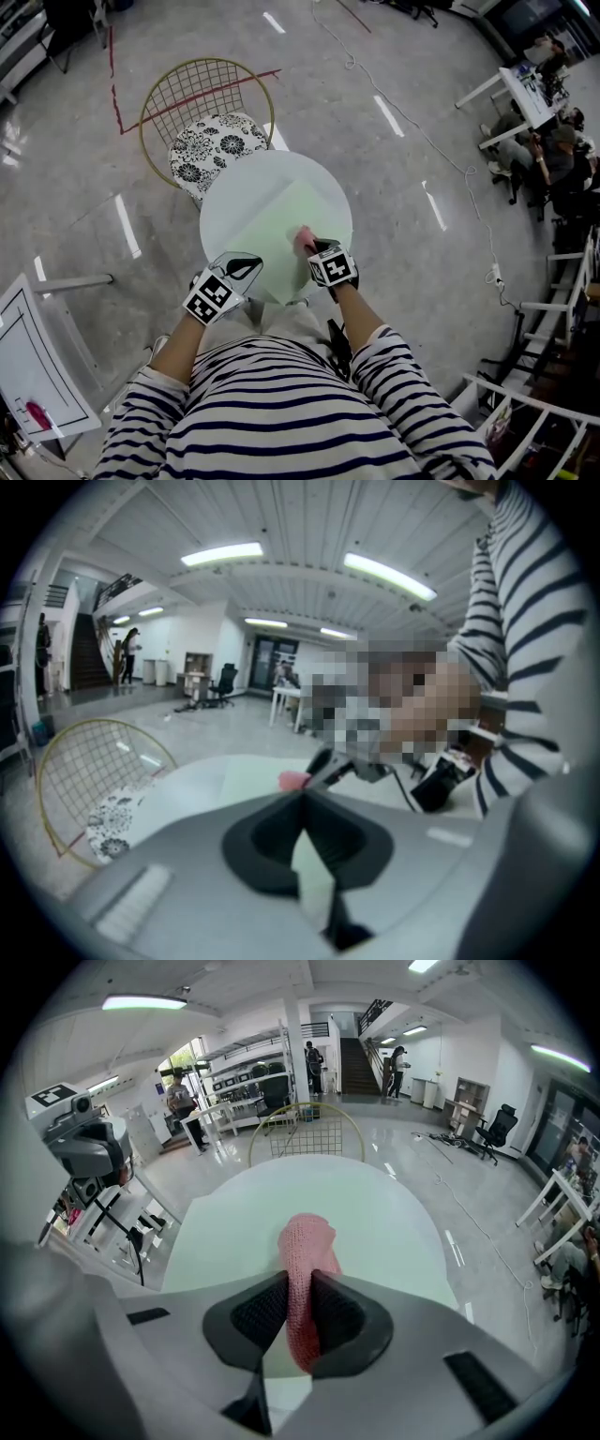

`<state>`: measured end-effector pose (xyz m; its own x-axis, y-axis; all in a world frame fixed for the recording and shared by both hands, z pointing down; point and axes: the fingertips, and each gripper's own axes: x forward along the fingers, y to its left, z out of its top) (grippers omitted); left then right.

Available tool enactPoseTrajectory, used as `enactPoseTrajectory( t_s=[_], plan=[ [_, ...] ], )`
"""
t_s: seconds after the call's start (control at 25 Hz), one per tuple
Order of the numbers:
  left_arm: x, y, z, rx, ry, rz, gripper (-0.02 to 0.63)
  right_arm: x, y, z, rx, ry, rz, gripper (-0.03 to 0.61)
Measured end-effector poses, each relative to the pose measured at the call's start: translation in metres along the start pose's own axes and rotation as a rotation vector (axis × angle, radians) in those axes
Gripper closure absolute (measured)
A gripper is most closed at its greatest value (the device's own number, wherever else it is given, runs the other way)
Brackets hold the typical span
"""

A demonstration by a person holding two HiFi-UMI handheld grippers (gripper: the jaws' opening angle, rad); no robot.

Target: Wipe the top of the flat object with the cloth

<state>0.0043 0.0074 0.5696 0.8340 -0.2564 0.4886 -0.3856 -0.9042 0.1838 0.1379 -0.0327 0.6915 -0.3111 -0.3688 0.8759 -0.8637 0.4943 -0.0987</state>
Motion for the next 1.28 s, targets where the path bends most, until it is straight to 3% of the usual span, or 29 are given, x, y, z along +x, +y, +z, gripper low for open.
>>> enactPoseTrajectory(
  t_s=[1.28],
  plan=[
    [-0.009, -0.007, -0.005, 0.019, -0.011, -0.018, 0.607, 0.001, 0.095, -0.02, -0.048, -0.008, 0.113, 0.531]
  ],
)
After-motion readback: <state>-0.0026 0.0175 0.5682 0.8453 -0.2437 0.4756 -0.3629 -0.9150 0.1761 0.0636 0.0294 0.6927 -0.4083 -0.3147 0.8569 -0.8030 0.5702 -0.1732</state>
